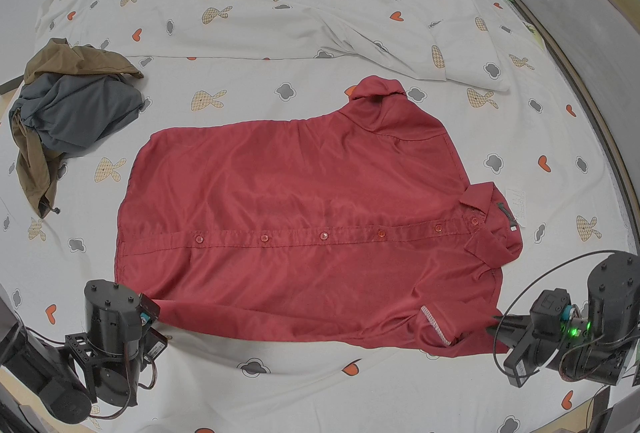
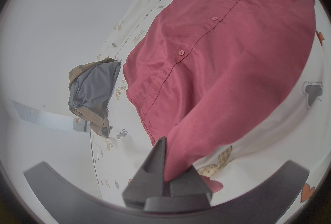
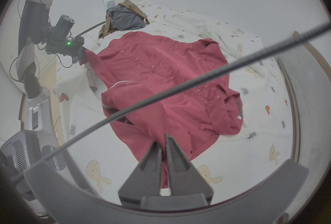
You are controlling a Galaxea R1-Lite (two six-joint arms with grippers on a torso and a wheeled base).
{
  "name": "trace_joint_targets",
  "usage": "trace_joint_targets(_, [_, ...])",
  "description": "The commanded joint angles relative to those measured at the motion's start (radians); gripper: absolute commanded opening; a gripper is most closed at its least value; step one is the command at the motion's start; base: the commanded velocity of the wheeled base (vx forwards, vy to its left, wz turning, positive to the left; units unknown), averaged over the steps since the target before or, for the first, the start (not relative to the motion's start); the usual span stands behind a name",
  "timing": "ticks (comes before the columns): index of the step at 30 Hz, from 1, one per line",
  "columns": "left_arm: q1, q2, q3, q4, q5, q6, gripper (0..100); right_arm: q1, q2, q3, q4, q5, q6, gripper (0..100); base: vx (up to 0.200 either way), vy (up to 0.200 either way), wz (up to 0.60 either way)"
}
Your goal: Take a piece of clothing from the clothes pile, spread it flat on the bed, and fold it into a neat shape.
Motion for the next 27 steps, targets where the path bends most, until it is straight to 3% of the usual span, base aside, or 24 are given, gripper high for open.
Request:
trace_joint_targets(1, [0.035, 0.073, -0.024, -0.033, -0.001, 0.006, 0, -0.056, 0.006, -0.056, -0.001, -0.003, -0.037, 0, 0.0, 0.0, 0.0])
trace_joint_targets(27, [0.092, 0.217, -0.252, -0.041, -0.002, 0.021, 0, -0.179, 0.25, -0.268, -0.006, 0.0, -0.049, 0, 0.0, 0.0, 0.0])
